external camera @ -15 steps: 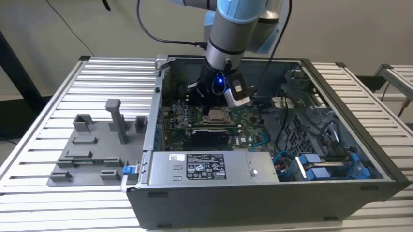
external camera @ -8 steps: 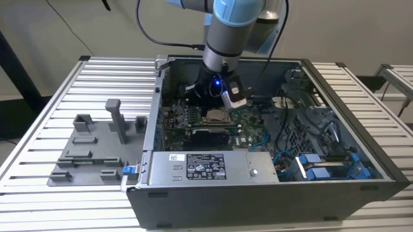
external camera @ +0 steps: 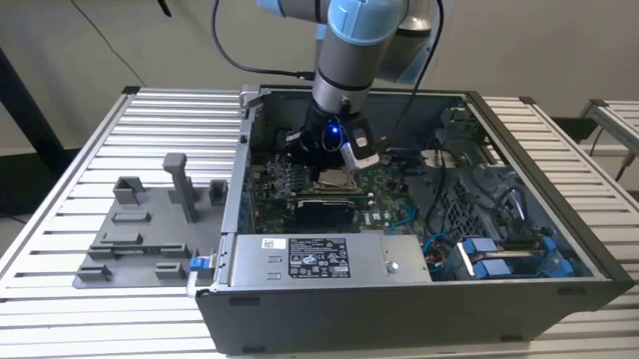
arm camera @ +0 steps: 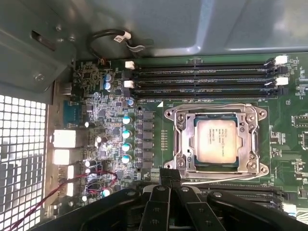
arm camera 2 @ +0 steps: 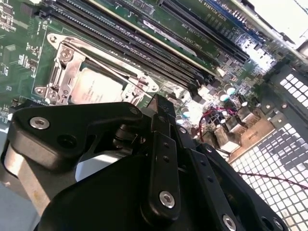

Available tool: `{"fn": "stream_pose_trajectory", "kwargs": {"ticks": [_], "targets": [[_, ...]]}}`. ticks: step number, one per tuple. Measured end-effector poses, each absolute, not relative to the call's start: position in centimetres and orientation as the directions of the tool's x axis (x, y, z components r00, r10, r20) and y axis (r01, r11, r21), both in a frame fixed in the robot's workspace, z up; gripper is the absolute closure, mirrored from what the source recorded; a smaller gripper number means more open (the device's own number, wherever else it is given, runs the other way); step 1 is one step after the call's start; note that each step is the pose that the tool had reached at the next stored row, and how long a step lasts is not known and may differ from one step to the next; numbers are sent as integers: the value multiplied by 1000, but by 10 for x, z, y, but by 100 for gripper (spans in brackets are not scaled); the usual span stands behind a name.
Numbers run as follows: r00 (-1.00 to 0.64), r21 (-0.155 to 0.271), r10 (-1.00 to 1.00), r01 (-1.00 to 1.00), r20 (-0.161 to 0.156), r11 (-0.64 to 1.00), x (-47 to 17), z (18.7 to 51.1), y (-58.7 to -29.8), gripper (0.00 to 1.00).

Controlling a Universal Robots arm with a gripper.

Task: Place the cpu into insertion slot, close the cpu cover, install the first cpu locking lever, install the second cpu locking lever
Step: 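Install the second cpu locking lever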

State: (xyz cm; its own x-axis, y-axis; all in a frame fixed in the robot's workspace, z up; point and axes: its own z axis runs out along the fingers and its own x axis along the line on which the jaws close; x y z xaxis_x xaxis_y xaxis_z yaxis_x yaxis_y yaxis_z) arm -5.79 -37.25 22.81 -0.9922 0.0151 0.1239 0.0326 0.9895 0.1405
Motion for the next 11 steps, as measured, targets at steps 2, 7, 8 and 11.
{"fn": "stream_pose_trajectory", "kwargs": {"ticks": [2,7,8,11], "targets": [[-992,140,15,33,124,990,-59,227,-372,89],[-992,133,16,33,124,991,-60,223,-371,89],[-992,132,16,33,124,991,-60,222,-371,89],[-992,128,17,33,124,991,-60,220,-370,89]]}}
